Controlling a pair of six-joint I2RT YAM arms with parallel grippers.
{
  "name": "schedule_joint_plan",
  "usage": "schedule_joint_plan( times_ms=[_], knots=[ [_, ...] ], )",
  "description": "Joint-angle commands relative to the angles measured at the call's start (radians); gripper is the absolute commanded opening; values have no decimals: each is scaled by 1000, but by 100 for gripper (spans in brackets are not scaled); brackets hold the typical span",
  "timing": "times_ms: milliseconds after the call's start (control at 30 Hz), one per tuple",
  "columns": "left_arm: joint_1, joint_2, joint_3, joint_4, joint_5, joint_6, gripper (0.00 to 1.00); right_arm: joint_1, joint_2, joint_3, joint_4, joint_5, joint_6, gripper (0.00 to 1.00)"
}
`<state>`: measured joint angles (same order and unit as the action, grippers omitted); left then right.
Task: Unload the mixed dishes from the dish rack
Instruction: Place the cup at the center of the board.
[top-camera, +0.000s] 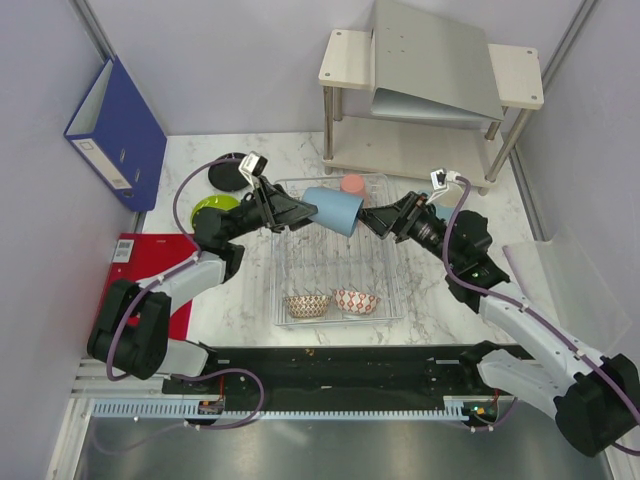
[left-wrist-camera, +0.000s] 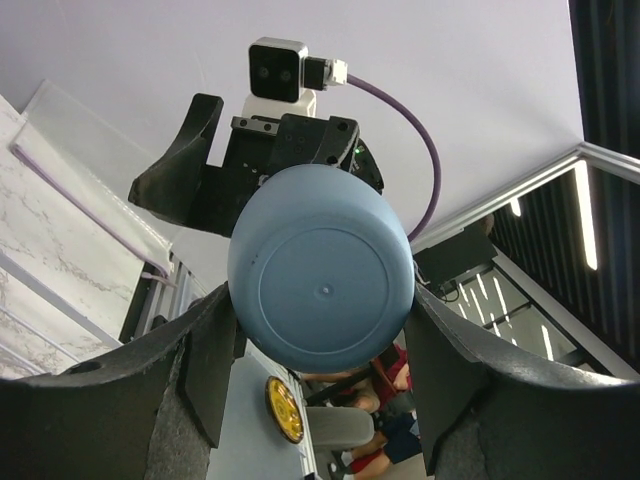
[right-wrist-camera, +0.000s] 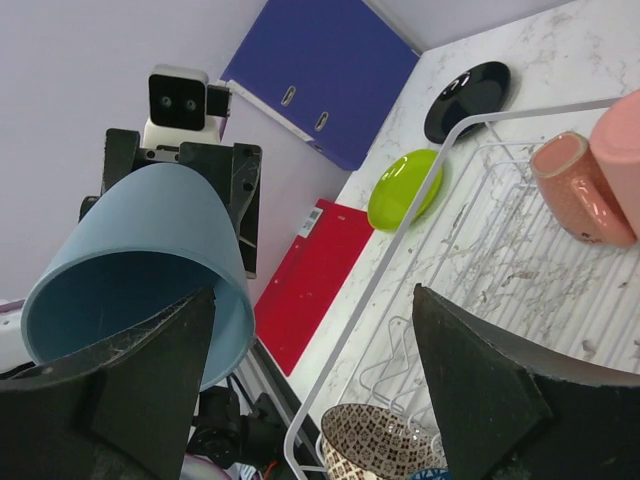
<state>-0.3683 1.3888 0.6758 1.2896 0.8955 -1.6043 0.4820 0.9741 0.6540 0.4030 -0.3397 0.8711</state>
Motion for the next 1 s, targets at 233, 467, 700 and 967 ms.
schedule_joint_plan(
  times_ms=[233,467,700,967],
  knots=[
    [-43,45,4,76,22,-17,2,64,106,73,67,-25,-17,62],
    [-40,4,8,-92,37,53,29,64,37,96,-85,100,-99,10],
    [-37,-152,152,-1063,-145,585,67,64,-138,156,-477,442,-267,0],
    [-24,-82,191,-1397,-222,676,53,24,-8,330,-971,899,-276,0]
  ],
)
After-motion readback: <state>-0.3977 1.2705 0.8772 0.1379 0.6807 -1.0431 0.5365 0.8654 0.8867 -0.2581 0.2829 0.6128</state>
